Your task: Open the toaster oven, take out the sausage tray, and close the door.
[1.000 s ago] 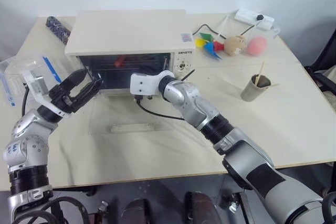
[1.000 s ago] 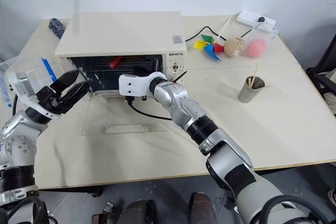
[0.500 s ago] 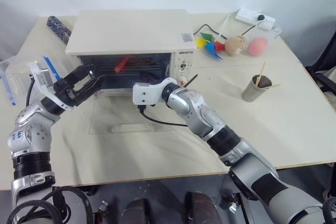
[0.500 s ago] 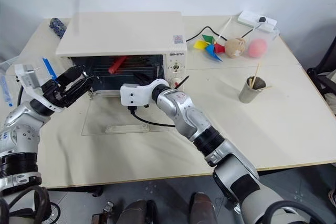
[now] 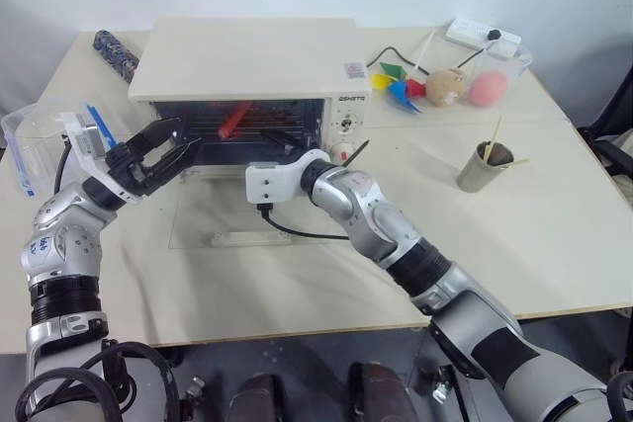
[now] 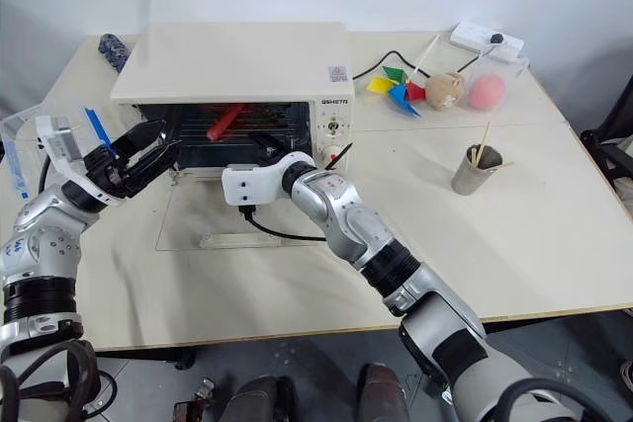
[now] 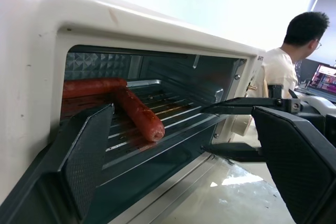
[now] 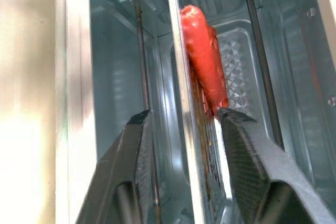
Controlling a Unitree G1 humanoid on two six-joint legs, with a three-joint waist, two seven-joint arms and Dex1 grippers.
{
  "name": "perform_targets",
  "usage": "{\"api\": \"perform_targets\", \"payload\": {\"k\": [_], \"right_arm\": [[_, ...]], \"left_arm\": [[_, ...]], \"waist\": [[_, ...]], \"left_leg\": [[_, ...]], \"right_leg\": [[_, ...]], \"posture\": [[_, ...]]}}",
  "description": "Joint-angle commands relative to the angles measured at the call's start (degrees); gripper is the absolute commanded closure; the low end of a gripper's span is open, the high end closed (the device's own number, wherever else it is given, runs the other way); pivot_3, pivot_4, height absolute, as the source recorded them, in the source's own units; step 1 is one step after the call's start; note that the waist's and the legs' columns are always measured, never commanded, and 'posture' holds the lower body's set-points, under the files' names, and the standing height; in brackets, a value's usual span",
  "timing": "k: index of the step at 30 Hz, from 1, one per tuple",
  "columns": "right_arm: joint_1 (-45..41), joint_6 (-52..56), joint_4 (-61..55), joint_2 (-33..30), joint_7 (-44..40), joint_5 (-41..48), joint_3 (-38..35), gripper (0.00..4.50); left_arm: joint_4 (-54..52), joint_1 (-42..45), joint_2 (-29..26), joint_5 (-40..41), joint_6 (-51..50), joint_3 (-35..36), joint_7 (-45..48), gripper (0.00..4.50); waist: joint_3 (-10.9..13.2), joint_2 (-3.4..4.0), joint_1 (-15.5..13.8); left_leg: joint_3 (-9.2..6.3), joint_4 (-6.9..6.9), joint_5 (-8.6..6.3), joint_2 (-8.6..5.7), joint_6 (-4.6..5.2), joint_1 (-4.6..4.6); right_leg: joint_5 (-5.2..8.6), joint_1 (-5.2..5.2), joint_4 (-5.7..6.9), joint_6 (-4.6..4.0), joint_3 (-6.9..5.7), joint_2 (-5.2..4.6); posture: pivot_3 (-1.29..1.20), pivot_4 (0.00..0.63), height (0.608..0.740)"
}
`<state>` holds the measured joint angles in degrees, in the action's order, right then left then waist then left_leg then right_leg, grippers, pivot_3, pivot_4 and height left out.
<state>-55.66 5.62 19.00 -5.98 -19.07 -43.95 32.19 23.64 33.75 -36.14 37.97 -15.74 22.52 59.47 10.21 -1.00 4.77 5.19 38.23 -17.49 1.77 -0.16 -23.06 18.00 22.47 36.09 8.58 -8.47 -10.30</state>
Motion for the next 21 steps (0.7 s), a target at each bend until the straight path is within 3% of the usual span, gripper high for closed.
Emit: {"api": "perform_targets", "payload": {"k": [1,5,8,12,21], "right_arm": [[-2.53,1.19,1.86,1.42,1.59,0.45,-1.53,2.61],[-4.34,1.64,5.0,2.43,2.56,0.49,-1.4,2.61],[-4.89,3.13,5.32,3.11,2.16,0.3,-1.34,3.22],[-4.17,5.06,3.54,3.05,1.32,-0.86,-0.64,4.46],[-0.17,6.55,-4.39,1.97,-0.73,-3.72,1.14,4.46]], "left_arm": [[0.32,1.74,-0.54,-0.26,1.23,0.81,0.04,0.0],[0.64,1.87,-0.66,-0.3,1.3,0.84,0.23,0.0],[0.38,1.72,-0.89,-0.28,1.12,0.93,0.19,0.0],[0.39,1.67,-1.19,-0.43,0.96,0.94,0.07,0.0],[4.14,4.57,-2.27,-1.61,0.92,-0.02,1.18,0.0]], "waist": [[0.0,0.0,0.02],[0.0,0.0,0.06],[0.0,0.0,0.07],[-0.01,-0.02,0.07],[-0.01,-0.02,-0.04]], "left_leg": [[-0.01,0.0,0.0,0.0,0.0,0.0],[-0.01,-0.01,0.0,0.0,-0.01,0.0],[-0.01,-0.01,0.0,0.0,-0.01,0.0],[-0.01,-0.01,0.0,0.0,-0.01,0.0],[-0.05,-0.05,0.0,-0.01,-0.01,-0.01]], "right_leg": [[0.0,0.0,0.0,0.0,0.0,0.0],[0.0,0.0,0.01,0.0,0.0,0.0],[0.0,0.0,0.01,0.0,0.0,0.0],[0.0,0.0,0.01,0.0,0.0,0.0],[0.0,0.0,0.01,0.0,-0.01,0.0]], "posture": [[0.0,0.15,0.74],[0.0,0.15,0.74],[0.0,0.15,0.74],[0.0,0.15,0.74],[0.0,0.15,0.74]]}}
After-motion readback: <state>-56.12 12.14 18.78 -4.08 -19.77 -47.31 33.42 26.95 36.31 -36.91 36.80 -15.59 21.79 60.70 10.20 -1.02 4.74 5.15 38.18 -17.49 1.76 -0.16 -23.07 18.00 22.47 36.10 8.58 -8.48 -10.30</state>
